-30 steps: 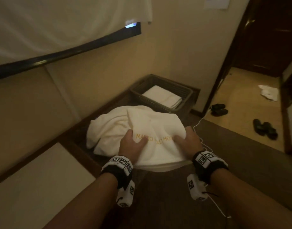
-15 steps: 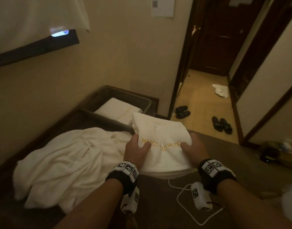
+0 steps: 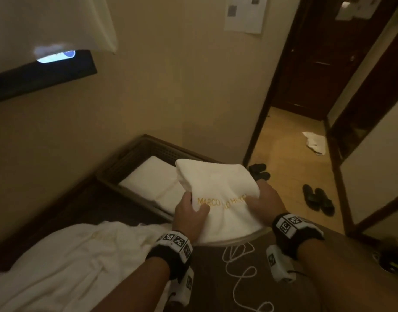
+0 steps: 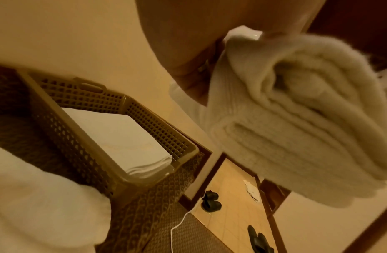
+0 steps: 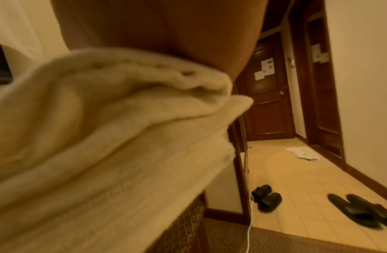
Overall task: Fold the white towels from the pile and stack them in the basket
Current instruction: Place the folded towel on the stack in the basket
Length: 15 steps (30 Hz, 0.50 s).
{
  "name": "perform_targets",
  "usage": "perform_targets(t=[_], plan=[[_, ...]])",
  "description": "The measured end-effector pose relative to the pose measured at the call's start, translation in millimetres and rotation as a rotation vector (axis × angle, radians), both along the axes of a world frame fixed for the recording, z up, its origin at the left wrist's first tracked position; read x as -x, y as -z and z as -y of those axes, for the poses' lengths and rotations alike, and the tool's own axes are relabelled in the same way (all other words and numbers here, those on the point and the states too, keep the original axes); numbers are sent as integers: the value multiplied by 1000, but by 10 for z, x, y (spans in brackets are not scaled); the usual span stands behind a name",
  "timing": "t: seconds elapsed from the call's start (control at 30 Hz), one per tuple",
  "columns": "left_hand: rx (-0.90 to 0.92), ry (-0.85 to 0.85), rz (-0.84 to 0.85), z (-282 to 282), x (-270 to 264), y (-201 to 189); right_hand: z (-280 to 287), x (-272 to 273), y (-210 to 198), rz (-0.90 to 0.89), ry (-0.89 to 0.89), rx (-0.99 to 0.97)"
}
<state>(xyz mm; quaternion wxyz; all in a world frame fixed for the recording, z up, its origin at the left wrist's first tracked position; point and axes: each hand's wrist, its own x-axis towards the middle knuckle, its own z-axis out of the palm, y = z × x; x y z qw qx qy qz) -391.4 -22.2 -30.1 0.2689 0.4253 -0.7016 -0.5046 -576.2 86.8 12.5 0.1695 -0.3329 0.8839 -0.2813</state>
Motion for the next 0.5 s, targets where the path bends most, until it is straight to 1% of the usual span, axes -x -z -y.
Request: perform_targets(t=[0.1, 0.2, 0.37, 0.5], plan=[[-48, -56, 9, 376, 56, 36, 580, 185, 31, -53, -78, -54], [-104, -124, 12, 737, 83, 141, 1198, 280, 106, -58, -168, -82], [-146, -279, 87, 1375, 156, 421, 2205, 419, 388, -85, -385, -147], [-197, -448, 103, 1797, 298, 646, 2914, 559, 664, -28, -531, -138]])
